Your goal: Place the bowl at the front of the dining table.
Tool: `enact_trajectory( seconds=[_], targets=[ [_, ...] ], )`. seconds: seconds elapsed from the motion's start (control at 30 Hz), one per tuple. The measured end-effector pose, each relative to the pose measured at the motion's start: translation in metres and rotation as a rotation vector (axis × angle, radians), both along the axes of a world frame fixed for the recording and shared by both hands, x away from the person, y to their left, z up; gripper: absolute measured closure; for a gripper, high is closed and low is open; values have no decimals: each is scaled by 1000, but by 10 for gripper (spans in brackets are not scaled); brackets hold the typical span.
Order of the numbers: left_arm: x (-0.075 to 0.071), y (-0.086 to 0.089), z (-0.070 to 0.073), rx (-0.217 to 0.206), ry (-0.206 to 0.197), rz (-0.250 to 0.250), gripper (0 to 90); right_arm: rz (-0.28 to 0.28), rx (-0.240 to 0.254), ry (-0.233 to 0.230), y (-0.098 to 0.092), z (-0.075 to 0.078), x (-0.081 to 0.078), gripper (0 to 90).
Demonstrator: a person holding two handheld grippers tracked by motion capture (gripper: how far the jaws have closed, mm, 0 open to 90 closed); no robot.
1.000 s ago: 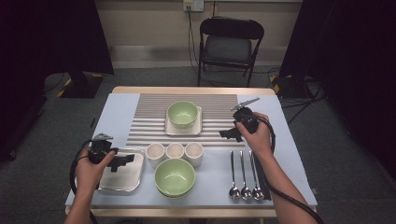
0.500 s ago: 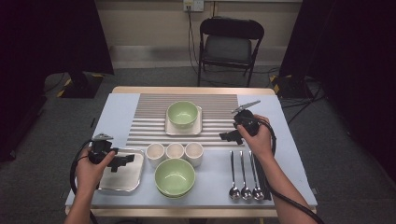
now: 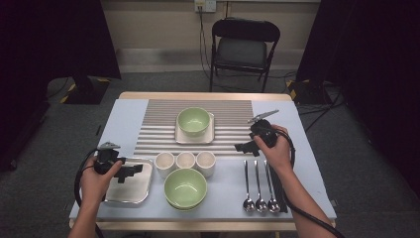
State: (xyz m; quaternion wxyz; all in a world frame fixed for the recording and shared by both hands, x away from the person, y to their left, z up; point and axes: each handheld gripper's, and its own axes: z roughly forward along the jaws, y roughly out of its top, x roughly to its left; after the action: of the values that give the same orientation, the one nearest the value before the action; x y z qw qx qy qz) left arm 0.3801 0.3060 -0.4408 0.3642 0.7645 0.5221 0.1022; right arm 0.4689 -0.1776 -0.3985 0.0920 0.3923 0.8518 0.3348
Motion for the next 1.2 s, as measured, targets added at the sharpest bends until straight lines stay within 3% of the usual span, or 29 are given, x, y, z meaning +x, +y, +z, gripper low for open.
enact_trajectory(
  seconds=[0.7,1.2],
  targets=[
    [1,-3,-1,23,7,-11,152,-31,27,16,-28,-12,-12,160],
    [0,-4,-2,9,8,-1,152,-55,43,19,-44,-18,-19,160]
  ],
)
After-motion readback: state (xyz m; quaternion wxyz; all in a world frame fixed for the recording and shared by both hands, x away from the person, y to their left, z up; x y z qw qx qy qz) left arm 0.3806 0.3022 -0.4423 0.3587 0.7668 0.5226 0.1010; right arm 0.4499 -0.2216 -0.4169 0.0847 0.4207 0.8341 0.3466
